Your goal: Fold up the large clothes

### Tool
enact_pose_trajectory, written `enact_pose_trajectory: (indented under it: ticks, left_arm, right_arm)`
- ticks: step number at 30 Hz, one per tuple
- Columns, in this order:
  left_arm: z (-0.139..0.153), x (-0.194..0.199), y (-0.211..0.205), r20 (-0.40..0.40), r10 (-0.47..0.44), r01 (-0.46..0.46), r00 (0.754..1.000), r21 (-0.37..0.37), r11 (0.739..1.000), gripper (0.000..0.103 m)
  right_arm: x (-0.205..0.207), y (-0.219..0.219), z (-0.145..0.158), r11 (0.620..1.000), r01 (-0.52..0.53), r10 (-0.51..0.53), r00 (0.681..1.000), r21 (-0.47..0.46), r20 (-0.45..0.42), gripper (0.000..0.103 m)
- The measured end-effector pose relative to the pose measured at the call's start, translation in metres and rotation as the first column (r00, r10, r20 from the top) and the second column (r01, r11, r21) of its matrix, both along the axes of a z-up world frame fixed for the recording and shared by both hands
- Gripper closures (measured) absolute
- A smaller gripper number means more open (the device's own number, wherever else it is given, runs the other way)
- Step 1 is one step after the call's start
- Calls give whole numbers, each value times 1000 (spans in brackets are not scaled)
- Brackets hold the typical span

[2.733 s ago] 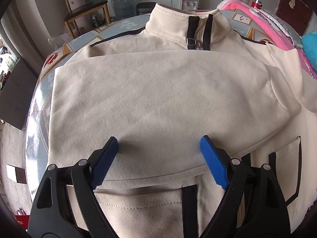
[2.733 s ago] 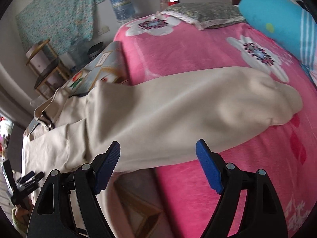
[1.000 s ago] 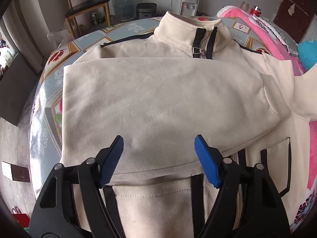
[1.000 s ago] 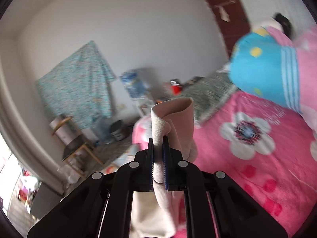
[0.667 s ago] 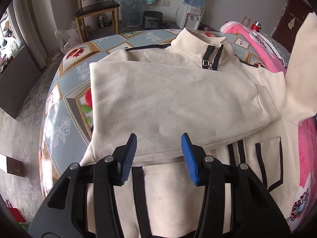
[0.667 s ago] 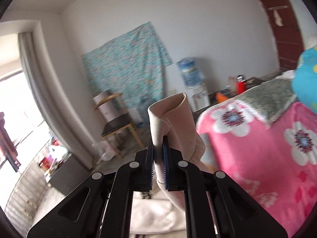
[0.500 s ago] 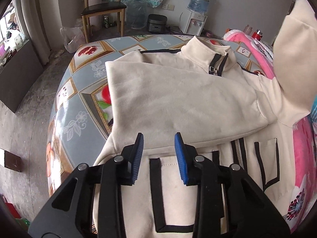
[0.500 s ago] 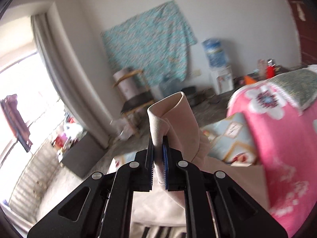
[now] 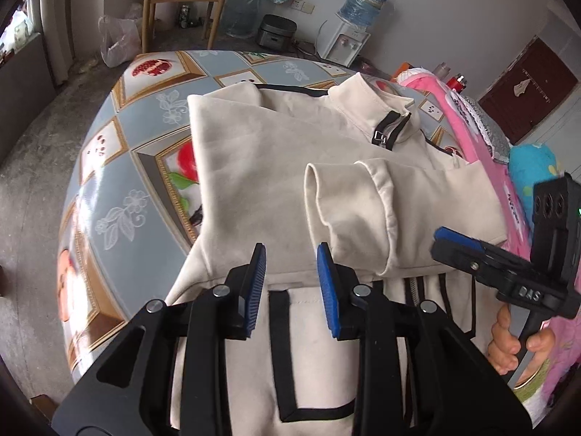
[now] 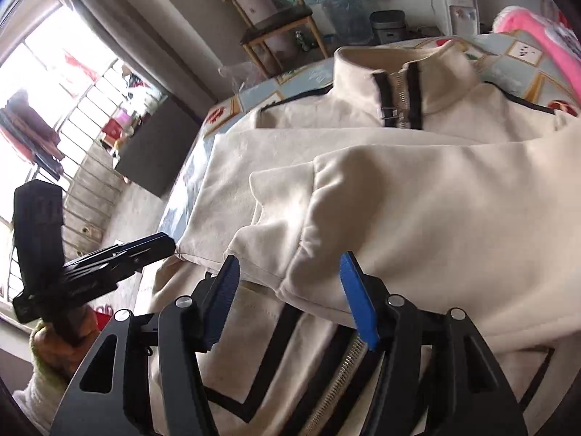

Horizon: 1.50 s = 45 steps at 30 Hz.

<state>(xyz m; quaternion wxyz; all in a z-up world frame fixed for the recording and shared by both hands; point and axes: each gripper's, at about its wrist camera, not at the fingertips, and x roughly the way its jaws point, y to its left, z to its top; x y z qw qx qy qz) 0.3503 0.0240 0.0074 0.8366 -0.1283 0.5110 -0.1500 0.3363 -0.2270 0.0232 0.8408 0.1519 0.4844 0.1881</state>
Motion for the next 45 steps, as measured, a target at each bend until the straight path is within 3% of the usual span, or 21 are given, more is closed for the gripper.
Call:
enact_pose_trajectory:
  ticks: [5,9,17,21,24,26,28,30,32,37,39,41,45]
  left_arm:
    - [-20,40,-28,-84,-22,14,996,-92,996,74]
    - [-41,64,-42,-155,6,-21,988,-96,995,74]
    - [-53,80,-46,-182,83,-103,980,-102,989,74]
    - [-53,88,-47,-189,97,-121,977,-120,985,67]
    - [-49,88,-58,-158,99,-109,982,-52,993,67]
    - [-46,85,-71,-120,86,-82,989,36,996,69]
    - [-44,83,-85,-80,63,-49,995,165,985,88]
    - [-41,81,-95,-48,11,1,999,231,973,96]
    - [-31,79,-99,-7,-13,14,1000,280,960,97]
    - [38,70,-70,146,4,-37,989,220,975,97]
    - [53,70,-52,161,32,-66,986,205,977,97]
    - [48,74,-33,129,64,-91,990,212,973,97]
    - [1,79,-8,18,113,-114,993,238,965,97]
  right_arm:
    - [-44,-71,0,981,160,-157,987,-108,38,46]
    - [-75,-104,-17,953,239,-234,971,-183,50,46]
    - [-107,-111,-41,927,292,-282,956,-234,76,47]
    - [-107,-111,-50,928,297,-293,955,-222,54,47]
    - [-105,-114,-58,927,311,-311,950,-208,33,47]
    - [-105,-113,-58,927,314,-313,949,-203,39,47]
    - [-104,-112,-60,926,315,-313,949,-206,44,47]
    - [-102,-110,-61,926,317,-314,948,-206,50,47]
    - [-101,-107,-61,924,316,-312,949,-213,53,47]
    - [-103,-107,-60,924,312,-307,950,-222,58,47]
    - [-104,-108,-61,923,320,-315,947,-212,60,47]
    - [-105,-106,-61,921,327,-321,945,-213,64,47]
    - [-104,-100,-60,912,329,-322,944,-245,68,47]
